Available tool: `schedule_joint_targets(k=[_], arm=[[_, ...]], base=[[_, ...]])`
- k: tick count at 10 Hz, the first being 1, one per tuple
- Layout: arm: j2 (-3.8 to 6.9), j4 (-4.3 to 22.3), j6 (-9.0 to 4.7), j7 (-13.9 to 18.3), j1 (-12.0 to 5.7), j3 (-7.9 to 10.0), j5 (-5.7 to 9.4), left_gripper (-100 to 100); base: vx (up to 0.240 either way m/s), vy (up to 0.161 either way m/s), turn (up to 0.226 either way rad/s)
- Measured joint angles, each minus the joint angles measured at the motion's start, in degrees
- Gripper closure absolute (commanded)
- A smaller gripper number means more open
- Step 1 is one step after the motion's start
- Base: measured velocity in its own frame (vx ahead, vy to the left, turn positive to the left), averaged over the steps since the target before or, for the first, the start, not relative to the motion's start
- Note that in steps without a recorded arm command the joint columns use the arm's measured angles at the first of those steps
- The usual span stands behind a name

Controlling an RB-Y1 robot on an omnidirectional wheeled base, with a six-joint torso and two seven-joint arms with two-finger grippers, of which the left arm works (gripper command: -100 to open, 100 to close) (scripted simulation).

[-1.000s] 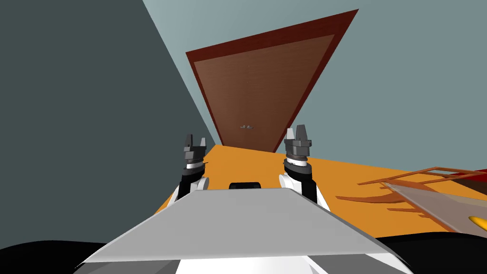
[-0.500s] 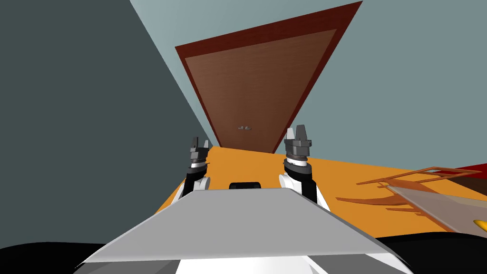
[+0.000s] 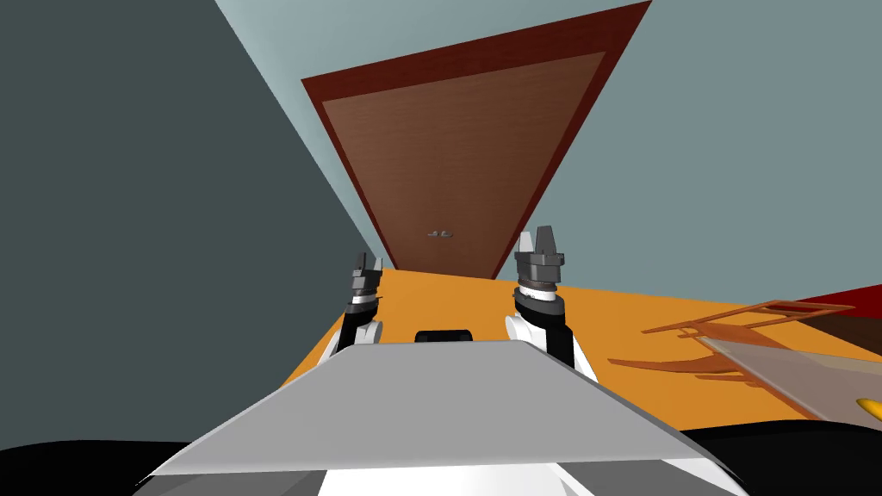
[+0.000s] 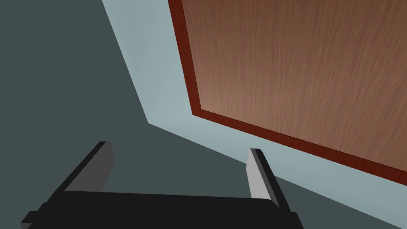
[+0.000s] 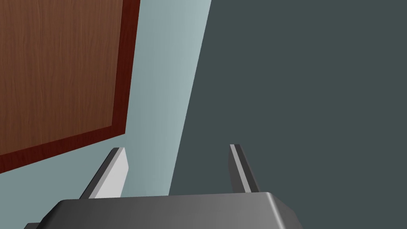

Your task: Pull the door open

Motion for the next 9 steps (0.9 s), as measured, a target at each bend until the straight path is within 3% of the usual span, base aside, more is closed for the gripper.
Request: schedule_joint_targets(k=[5,7,9], arm=[[1.14,6.5,-1.46,0.8,-1.39,0.36,0.51,-100],[1.6,9.1,-1.42,1.0,-2.53,0.58,0.71,-100],[2.06,11.9,-2.44,1.4,-2.78,0.67,0.92,-100]], base=[[0.1,-0.027,-0.057],[0.103,-0.028,-0.067],[0.107,-0.013,-0.064]])
